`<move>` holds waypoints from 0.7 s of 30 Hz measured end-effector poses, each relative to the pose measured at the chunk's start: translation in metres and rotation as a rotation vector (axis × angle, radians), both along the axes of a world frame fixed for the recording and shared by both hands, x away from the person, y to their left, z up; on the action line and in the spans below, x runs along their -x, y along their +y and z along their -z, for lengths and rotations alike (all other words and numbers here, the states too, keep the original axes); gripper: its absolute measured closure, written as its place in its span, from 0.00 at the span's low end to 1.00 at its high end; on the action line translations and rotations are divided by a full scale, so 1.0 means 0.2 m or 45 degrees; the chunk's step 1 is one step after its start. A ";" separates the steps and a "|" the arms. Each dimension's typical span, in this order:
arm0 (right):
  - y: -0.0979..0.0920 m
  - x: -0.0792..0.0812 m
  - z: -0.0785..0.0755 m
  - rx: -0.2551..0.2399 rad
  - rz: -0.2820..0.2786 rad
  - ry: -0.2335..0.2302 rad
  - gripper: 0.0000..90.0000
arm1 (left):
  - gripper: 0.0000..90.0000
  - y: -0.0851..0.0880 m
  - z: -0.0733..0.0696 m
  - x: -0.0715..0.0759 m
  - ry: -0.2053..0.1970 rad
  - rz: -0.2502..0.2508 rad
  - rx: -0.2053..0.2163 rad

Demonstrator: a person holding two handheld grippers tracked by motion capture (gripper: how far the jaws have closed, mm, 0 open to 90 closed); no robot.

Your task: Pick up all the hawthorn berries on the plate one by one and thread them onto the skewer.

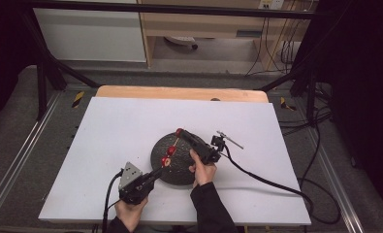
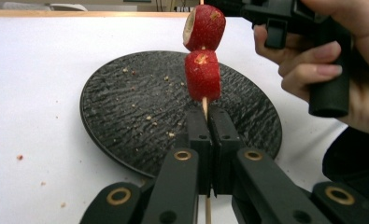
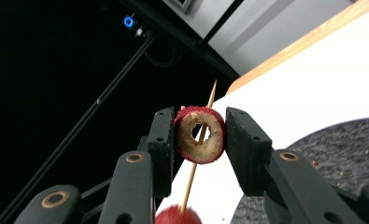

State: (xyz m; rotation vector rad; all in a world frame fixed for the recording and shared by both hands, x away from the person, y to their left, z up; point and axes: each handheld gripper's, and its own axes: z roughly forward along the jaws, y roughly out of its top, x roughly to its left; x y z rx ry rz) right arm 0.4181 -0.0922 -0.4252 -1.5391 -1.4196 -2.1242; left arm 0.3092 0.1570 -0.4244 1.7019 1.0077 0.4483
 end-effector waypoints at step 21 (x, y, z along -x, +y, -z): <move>-0.06 0.04 -0.06 0.365 -0.039 -0.098 0.44 | 0.98 0.07 0.02 -0.06 0.064 0.056 0.026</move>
